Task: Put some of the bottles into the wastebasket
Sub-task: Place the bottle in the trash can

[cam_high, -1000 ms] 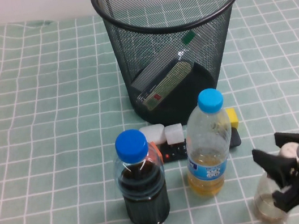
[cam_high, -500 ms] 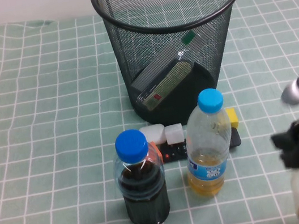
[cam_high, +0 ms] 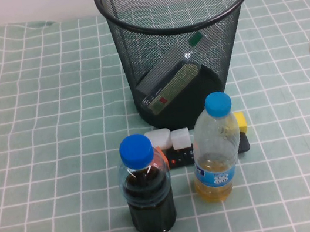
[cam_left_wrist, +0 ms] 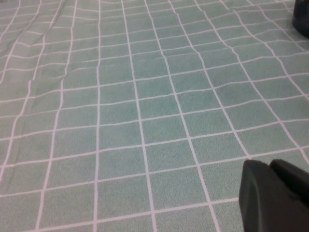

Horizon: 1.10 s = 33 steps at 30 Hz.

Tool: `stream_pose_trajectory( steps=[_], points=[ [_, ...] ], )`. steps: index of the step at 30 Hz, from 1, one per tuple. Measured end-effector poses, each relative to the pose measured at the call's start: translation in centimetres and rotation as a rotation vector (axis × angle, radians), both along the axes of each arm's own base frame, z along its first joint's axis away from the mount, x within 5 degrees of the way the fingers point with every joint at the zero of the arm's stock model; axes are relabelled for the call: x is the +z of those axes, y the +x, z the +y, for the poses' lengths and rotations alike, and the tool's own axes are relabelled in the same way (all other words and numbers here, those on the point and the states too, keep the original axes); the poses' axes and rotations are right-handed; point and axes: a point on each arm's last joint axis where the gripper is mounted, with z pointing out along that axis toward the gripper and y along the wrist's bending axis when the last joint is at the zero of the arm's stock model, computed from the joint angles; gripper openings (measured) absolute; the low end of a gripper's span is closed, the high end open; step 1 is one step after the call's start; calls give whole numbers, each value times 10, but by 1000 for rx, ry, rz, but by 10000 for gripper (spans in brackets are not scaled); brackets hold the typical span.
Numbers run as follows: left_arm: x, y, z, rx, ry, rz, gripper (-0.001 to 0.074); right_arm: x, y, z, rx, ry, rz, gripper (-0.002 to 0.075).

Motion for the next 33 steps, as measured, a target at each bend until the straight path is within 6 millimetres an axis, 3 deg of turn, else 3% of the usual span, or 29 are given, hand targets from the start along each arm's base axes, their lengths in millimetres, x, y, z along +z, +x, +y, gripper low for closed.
stream_pose_trajectory(
  steps=[5,8,10,13,19,23,28,33],
  points=[
    [0,0,0,0,0,0,-4,66,40,18,99,33,-195,280],
    [0,0,0,0,0,0,-4,90,57,33,189,89,-285,280],
    [0,0,0,0,0,0,-4,95,68,44,254,135,-311,280],
    [0,0,0,0,0,0,-4,81,93,63,354,209,-284,280],
    [0,0,0,0,0,0,-4,14,147,100,461,218,-156,280],
    [0,0,0,0,0,0,-4,-20,166,123,506,191,-119,280],
    [0,0,0,0,0,0,-4,-34,172,134,534,166,-106,291],
    [0,0,0,0,0,0,-4,-34,173,134,530,160,-116,447]
  ],
)
